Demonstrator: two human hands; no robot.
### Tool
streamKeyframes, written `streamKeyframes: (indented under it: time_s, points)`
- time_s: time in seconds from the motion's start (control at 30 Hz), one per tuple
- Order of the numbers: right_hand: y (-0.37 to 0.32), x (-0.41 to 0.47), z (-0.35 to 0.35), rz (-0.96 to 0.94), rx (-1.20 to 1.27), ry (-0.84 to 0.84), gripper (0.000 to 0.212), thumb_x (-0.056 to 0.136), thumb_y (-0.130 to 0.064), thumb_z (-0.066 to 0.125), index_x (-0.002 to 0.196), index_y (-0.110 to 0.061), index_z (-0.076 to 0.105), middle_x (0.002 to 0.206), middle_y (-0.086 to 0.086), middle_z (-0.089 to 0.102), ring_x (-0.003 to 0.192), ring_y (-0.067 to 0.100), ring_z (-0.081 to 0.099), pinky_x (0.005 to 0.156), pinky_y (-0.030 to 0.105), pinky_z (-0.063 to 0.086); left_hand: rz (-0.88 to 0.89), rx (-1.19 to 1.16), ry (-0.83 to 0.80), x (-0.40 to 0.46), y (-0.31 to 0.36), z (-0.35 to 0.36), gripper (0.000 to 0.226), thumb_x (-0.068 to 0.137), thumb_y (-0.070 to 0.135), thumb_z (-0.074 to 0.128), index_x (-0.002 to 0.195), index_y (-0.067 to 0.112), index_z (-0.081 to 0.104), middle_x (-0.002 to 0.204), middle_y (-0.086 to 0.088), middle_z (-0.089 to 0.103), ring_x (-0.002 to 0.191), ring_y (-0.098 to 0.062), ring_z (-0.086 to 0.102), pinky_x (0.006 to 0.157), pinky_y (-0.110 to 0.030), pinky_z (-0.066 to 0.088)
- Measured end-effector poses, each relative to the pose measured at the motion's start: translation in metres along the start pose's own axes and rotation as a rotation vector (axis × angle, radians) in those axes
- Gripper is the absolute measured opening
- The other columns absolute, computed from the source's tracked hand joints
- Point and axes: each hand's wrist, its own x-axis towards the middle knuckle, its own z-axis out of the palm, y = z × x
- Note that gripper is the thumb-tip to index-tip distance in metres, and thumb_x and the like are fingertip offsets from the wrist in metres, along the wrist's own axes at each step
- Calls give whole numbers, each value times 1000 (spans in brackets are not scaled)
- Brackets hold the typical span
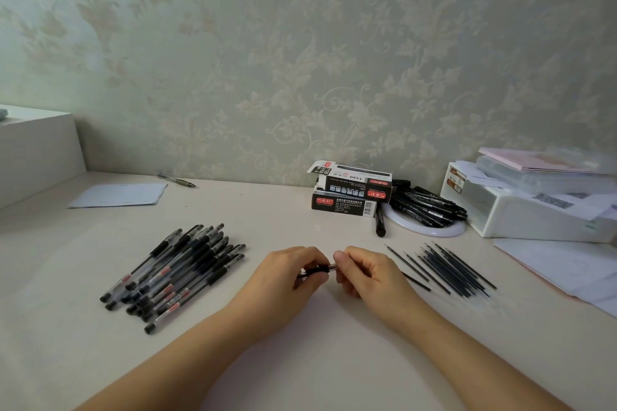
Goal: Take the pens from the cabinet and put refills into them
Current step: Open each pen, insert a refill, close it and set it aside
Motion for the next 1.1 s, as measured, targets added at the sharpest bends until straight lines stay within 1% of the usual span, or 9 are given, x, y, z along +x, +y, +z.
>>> streamKeyframes:
  time_s: [0.13,0.3,0.43,0.53,0.67,0.77,0.9,0.97,1.1]
  points:
    - [-1,0,-1,5,-1,-32,17,96,-36,58,82,-27,63,73,-4,66,67,9,55,70,31,48,-10,-9,8,0,0,1,8,91,24,61,96,27,66,82,19,61,76,5,54,64,-5,36]
    - [0,0,-1,-39,-72,-36,28,99,-31,53,75,-18,56,58,-9,50,57,6,43,59,20,38,-3,-4,-22,0,0,1,9,92,24,59,97,27,66,85,17,63,78,4,54,66,-6,36]
    - [-2,-1,-1,-51,-69,-20,28,99,-32,54,75,-19,59,60,-6,55,57,7,46,60,24,40,17,13,-15,1,0,-1,8,92,24,60,96,25,67,86,14,64,77,0,54,67,-9,38]
    - [-3,-2,-1,-68,-62,92,19,98,-36,55,85,-24,64,74,-1,66,60,11,54,63,25,45,-16,4,37,2,-1,-3,5,90,23,62,94,24,66,84,14,63,77,1,54,67,-8,39]
    - [1,1,-3,-96,-256,309,6,91,-24,66,97,-22,66,89,-7,63,74,5,55,66,10,41,-104,26,83,1,-7,-5,4,91,24,59,92,25,63,83,16,61,75,5,52,63,-7,37]
    - [6,2,-2,-59,-422,220,18,87,-28,71,104,-21,68,99,-7,56,84,-1,50,76,6,37,-132,55,103,2,-9,-5,6,92,27,57,93,26,63,83,16,61,71,5,51,61,-8,36]
    - [9,1,0,-70,-509,130,12,88,-25,71,98,-20,72,97,-9,54,98,12,51,83,4,32,-134,83,85,2,-9,-4,8,92,27,56,94,26,64,84,15,61,73,5,51,62,-7,37]
    - [8,1,0,-66,-491,130,6,90,-23,68,94,-21,69,97,-11,56,98,10,51,81,4,34,-137,85,74,2,-10,-4,9,91,26,55,94,27,64,86,15,61,74,6,52,64,-7,37]
    - [5,0,-3,-56,-308,170,4,90,-20,67,90,-24,65,86,-11,66,84,5,59,72,15,44,-129,80,59,1,-12,-5,9,90,24,57,93,29,64,86,15,61,77,5,52,66,-8,38]
